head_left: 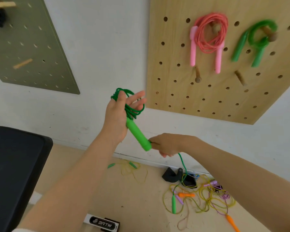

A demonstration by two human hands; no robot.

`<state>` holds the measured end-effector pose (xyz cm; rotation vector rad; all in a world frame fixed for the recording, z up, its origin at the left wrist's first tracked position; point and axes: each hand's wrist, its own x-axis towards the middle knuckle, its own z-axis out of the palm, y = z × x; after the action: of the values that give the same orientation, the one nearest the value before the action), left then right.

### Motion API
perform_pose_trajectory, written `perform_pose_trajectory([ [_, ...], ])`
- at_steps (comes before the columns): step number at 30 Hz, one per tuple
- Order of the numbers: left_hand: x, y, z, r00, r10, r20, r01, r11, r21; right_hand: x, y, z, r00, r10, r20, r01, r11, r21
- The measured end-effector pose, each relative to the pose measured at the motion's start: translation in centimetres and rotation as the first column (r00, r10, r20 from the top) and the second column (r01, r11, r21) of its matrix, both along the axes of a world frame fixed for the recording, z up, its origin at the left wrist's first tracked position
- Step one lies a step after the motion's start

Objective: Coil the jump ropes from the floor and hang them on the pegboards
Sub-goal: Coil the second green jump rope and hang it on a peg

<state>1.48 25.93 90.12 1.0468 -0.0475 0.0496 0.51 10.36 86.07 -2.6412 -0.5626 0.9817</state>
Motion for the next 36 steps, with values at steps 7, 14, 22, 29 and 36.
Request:
perform_pose_trajectory([
  [7, -0.3, -2.6, -4.1, 0.997, -0.03, -0.067, 0.069, 0.682, 0.728, -1.3, -2.9, 5.5, 0.885, 0.143, 0.443, -0.159, 0.987, -0.002],
  [14, -4.3, -6.5, -2.5, 0.897, -0.405, -0.175, 0.439, 0.775, 0.454, -0.7, -7.1, 7.8, 0.796, -0.165, 0.583, -0.13, 0.893, 0.431],
  [22, -6.3, -8.2, 0.2, 0.865, -0.485, -0.126, 0.5, 0.851, 0.159, -2.0, -9.3, 7.3, 0.984, -0.172, 0.035, 0.082, 0.624, 0.777],
  [29, -7.1, -10.6, 0.3, 0.956, -0.255, -0.147, 0.292, 0.89, 0.351, -1.3, -10.8, 5.8, 0.978, -0.162, 0.133, 0.014, 0.684, 0.73],
  [36, -7.9, -11.5, 1.2, 0.958, -0.284, 0.035, 0.286, 0.95, -0.123, -0.5, -13.0, 4.5, 0.967, -0.038, -0.253, 0.249, 0.358, 0.9],
])
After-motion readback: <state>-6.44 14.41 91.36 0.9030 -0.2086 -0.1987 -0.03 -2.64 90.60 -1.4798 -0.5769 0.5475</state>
